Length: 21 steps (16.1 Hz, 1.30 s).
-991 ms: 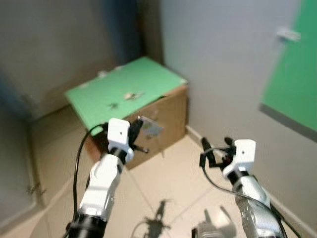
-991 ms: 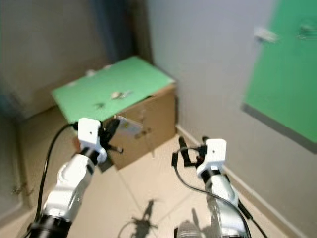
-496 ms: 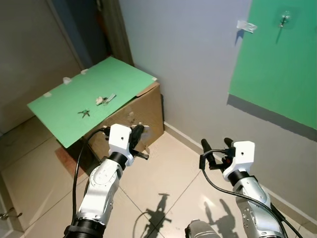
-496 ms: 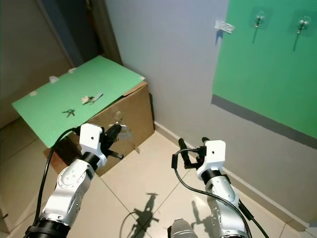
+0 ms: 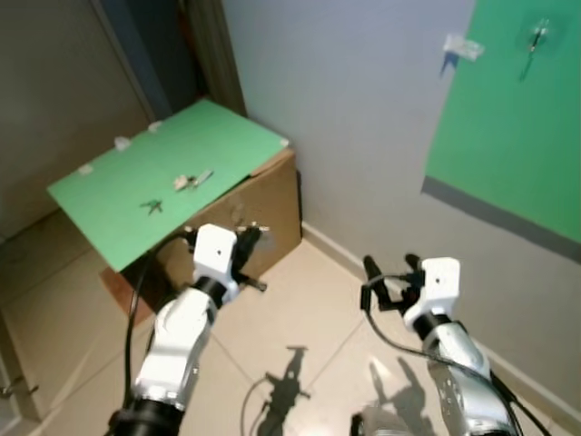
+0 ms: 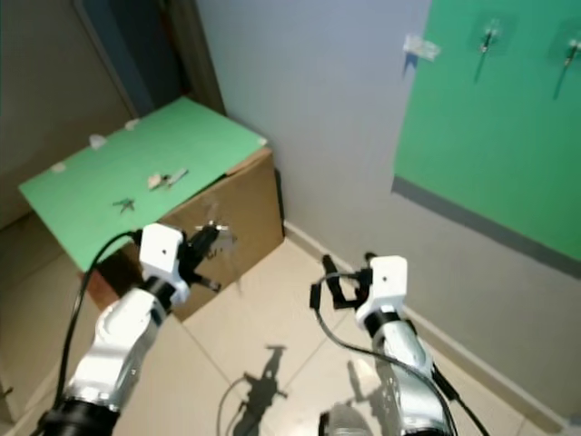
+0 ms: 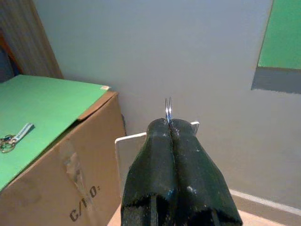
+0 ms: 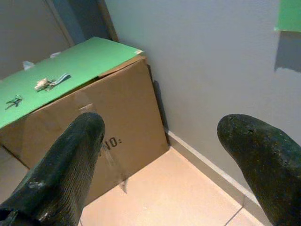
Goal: Hang keys on a hook
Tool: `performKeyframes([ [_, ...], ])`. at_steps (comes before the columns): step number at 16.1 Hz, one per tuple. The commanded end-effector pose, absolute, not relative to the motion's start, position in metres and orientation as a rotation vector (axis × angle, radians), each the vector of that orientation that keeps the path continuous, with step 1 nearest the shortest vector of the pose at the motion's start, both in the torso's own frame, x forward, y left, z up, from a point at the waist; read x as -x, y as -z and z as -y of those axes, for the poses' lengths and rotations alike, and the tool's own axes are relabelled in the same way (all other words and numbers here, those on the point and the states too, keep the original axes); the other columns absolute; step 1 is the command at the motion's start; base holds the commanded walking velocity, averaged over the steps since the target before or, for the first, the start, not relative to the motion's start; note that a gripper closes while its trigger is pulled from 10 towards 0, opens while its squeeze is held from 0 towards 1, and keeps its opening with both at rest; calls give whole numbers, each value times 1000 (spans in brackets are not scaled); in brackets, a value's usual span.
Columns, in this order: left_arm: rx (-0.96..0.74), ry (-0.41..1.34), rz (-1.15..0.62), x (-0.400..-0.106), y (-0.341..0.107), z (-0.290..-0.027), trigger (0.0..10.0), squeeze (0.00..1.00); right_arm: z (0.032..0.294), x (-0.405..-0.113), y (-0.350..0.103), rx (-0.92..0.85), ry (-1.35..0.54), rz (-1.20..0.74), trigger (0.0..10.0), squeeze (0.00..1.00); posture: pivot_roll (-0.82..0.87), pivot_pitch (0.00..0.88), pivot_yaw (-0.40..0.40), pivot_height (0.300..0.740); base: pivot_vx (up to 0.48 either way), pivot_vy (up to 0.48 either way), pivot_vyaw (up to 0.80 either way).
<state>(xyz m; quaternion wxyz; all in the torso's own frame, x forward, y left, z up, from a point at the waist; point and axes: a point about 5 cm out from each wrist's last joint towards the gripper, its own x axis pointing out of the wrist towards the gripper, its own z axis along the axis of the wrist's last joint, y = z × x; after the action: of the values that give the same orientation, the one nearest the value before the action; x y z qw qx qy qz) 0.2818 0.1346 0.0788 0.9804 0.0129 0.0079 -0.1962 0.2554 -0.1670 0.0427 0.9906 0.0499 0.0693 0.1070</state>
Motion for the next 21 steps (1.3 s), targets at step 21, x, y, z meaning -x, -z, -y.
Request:
performKeyframes([
  [21,4,155,85,-277,-94,-183,0,0,190,-274,-90,7,-45,83,10000,0,-248,0,128,713,0,-127,-513],
])
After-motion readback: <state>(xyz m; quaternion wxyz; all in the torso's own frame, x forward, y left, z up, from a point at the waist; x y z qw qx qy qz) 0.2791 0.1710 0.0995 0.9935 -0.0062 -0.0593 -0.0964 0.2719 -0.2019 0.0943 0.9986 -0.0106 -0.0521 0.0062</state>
